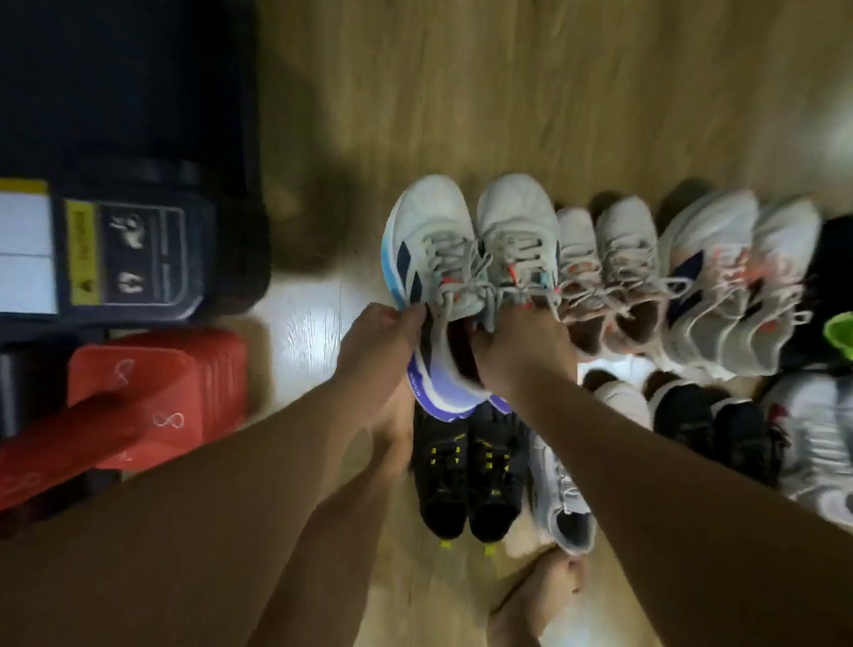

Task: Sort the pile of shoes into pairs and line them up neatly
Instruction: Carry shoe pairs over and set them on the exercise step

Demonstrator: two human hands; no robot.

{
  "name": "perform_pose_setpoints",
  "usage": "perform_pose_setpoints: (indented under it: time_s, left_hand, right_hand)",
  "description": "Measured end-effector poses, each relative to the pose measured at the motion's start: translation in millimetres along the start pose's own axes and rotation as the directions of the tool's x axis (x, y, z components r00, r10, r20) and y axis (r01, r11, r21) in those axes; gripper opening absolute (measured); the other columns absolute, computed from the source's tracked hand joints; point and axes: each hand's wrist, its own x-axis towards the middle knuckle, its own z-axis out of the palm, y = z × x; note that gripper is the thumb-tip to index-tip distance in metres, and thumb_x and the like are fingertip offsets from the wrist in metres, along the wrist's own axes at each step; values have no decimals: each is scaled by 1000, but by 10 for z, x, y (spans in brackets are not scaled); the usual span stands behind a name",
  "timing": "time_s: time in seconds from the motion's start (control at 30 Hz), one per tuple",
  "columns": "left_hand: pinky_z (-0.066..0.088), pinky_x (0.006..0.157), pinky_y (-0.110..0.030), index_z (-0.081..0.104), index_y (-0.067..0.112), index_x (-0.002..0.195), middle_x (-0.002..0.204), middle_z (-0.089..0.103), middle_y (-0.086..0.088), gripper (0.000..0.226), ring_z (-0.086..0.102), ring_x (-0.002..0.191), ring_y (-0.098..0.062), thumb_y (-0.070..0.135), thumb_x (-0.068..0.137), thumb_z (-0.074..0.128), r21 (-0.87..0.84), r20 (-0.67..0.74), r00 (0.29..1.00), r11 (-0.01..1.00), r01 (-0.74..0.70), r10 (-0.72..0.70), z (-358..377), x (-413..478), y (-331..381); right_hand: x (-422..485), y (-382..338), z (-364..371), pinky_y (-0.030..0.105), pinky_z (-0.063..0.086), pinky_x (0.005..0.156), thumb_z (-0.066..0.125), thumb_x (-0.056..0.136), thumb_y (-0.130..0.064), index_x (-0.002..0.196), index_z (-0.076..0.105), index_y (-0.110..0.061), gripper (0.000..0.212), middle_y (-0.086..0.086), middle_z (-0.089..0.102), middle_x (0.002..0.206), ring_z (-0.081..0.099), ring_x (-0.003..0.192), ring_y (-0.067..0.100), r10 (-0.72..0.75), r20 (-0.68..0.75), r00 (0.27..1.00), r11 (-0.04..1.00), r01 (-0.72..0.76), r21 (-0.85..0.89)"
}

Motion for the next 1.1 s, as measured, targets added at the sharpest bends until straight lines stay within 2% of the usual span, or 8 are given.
perform_pose_setpoints:
  time_s: [0.17, 0.23, 0.3, 0.4, 0.6, 0.87, 1.0, 1.1]
  left_hand:
    - [51, 73, -34, 69, 16, 81, 84, 72, -3, 48, 69, 86, -22, 61, 65, 64, 82, 65, 968, 966, -246, 241, -890, -1491, 1629]
    - [55, 77, -32, 67, 18, 90, 87, 71, 4, 45, 67, 86, -14, 58, 69, 68, 89, 62, 944, 940, -328, 324, -1217, -2069, 2309]
    - [52, 75, -27, 63, 19, 94, 84, 65, 10, 32, 63, 82, -9, 47, 80, 71, 89, 53, 913, 908, -409, 405, -1474, -2539, 2878]
    - [51, 84, -31, 63, 23, 106, 95, 64, 9, 36, 63, 92, -14, 46, 78, 72, 151, 6, 856, 846, -511, 516, -1711, -3009, 3526]
    - [55, 84, -36, 59, 27, 112, 106, 67, 8, 53, 65, 94, -14, 46, 64, 74, 228, -42, 792, 778, -586, 609, -1658, -3171, 4569]
    - [48, 74, -28, 62, 18, 113, 107, 67, -2, 49, 64, 93, -22, 42, 70, 64, 277, -89, 816, 801, -530, 571, -1306, -2635, 6060]
    - [53, 78, -33, 63, 18, 110, 105, 70, -3, 52, 65, 91, -22, 44, 66, 59, 233, -117, 835, 832, -503, 538, -1251, -2361, 6949]
    - [49, 78, -31, 61, 15, 115, 109, 68, -4, 48, 63, 96, -24, 39, 74, 64, 246, -157, 823, 829, -502, 546, -1312, -2119, 7608]
  right_hand:
    - [-1216, -552, -2047, 31, 39, 72, 55, 88, -35, 108, 66, -10, 34, 17, 66, 109, 63, 102, 36, 57, -23, 998, 991, -54, 120]
    - [-1568, -773, -2812, 30, 39, 69, 54, 89, -38, 102, 66, -12, 32, 15, 67, 104, 62, 92, 32, 61, -81, 995, 977, -43, 209]
    - [-1819, -978, -3425, 29, 38, 67, 52, 88, -44, 98, 66, -15, 34, 12, 68, 99, 60, 84, 28, 23, -173, 985, 963, 25, 268]
    - [-2042, -1194, -4148, 28, 40, 67, 54, 88, -44, 99, 67, -12, 36, 13, 69, 102, 65, 92, 32, -13, -281, 960, 949, 100, 299]
    - [-1933, -1284, -5229, 30, 48, 73, 53, 84, -38, 103, 64, -9, 36, 16, 66, 107, 64, 97, 34, -12, -400, 917, 950, 135, 281]
    - [-911, -1262, -6524, 32, 52, 78, 53, 85, -40, 106, 65, -14, 35, 10, 66, 109, 63, 99, 31, -41, -410, 911, 953, 159, 259]
    - [-326, -1387, -7321, 32, 49, 80, 53, 90, -40, 112, 62, -12, 36, 11, 64, 115, 62, 104, 31, -98, -418, 903, 967, 187, 176]
    - [92, -1566, -7865, 32, 46, 78, 54, 91, -40, 113, 62, -11, 37, 12, 63, 117, 62, 104, 32, -139, -430, 892, 961, 226, 158]
